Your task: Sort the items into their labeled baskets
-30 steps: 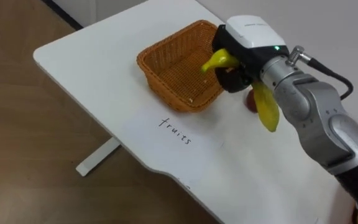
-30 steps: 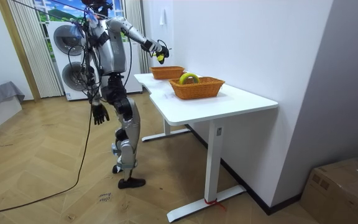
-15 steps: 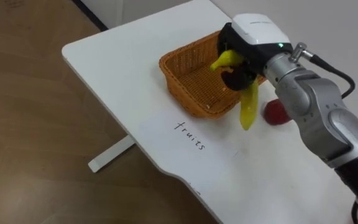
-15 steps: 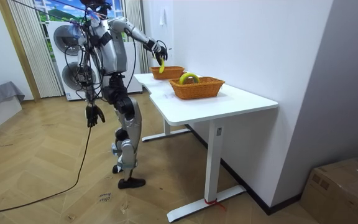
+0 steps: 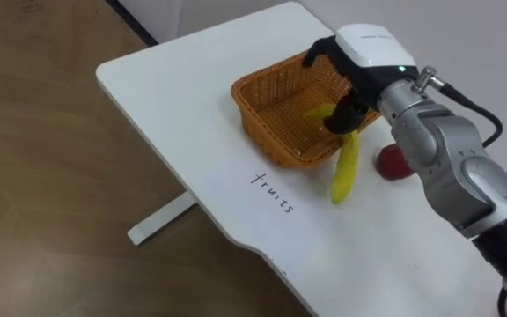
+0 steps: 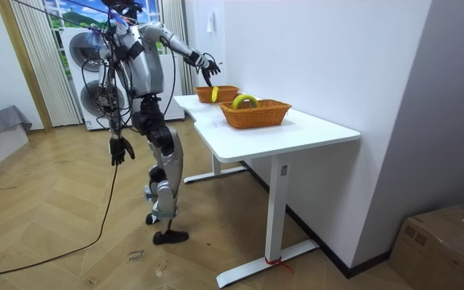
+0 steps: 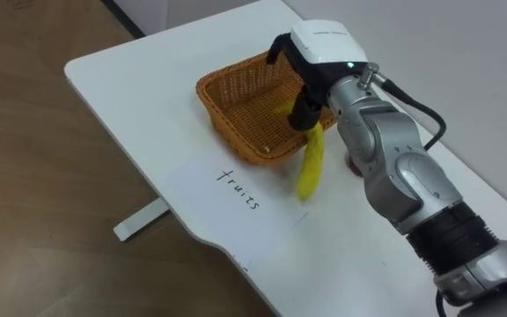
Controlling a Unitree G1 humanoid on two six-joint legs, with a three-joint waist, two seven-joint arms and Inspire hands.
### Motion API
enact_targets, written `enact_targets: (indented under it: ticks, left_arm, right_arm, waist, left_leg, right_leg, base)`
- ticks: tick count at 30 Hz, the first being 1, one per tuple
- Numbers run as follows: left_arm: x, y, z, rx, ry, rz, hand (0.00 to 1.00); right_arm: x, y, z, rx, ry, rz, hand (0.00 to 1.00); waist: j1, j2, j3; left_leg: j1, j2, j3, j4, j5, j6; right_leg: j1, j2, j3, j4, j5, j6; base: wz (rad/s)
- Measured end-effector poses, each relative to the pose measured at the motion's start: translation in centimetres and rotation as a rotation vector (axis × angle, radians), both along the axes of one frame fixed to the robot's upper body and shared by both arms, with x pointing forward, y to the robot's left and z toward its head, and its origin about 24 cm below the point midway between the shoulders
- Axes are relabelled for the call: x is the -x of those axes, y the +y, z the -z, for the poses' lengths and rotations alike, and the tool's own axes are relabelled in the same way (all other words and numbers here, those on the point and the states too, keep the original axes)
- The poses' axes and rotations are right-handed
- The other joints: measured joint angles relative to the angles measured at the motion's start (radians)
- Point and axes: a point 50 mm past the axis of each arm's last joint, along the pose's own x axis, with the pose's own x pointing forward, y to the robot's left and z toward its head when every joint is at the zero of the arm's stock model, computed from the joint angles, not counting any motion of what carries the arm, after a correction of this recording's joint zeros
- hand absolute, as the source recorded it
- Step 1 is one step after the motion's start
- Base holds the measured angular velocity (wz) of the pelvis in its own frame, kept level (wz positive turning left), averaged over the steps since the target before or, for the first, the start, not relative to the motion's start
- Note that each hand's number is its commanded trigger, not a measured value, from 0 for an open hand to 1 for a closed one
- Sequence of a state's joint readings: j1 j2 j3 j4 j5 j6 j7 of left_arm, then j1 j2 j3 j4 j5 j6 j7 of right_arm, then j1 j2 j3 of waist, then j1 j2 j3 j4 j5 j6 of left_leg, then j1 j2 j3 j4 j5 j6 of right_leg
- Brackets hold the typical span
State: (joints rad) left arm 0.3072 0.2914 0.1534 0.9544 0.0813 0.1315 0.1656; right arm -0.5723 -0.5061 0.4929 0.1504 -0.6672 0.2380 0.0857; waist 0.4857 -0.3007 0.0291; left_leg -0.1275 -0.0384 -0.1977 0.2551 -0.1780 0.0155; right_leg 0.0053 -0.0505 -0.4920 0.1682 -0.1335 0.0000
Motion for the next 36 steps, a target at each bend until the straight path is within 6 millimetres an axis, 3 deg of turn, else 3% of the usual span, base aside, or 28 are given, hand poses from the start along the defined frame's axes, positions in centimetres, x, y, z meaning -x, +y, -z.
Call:
enact_targets:
  ticks: [11, 26, 30, 36]
  left_arm:
    - [0.6, -0.13, 0.05, 0.006, 0.013, -0.003, 0.0]
    - [0.59, -0.15, 0.06, 0.012, 0.013, -0.002, 0.0]
    - [0.67, -0.17, 0.08, 0.014, 0.014, -0.004, 0.0]
    - [0.53, -0.37, 0.08, 0.0, 0.001, -0.015, 0.0]
  right_arm:
    - [0.0, 0.0, 0.0, 0.0, 0.0, 0.0, 0.0]
    - [0.0, -0.02, -0.01, -0.001, -0.001, 0.001, 0.0]
    - [0.0, -0.02, -0.02, -0.003, -0.001, 0.001, 0.0]
    - [-0.28, -0.34, -0.62, -0.199, 0.035, -0.001, 0.0]
  waist:
    - [0.0, 0.0, 0.0003]
    - [0.0, 0.0, -0.0003]
    - [-0.012, -0.002, -0.0017]
    - [-0.047, -0.005, -0.0039]
  left_leg:
    - [-0.002, -0.014, -0.001, 0.001, 0.004, 0.01]
    - [-0.002, -0.015, 0.0, 0.002, 0.005, 0.01]
    - [-0.003, -0.015, -0.002, 0.003, 0.005, 0.01]
    - [0.001, -0.015, -0.007, 0.006, 0.005, 0.01]
  right_leg:
    - [0.0, -0.014, -0.003, 0.002, -0.002, 0.003]
    - [0.001, -0.014, -0.003, 0.002, -0.002, 0.003]
    - [0.003, -0.014, -0.004, 0.002, -0.002, 0.003]
    - [0.014, -0.013, 0.004, 0.0, -0.002, 0.004]
  base:
    - [0.0]
    - [0.0]
    - [0.02]
    - [0.08]
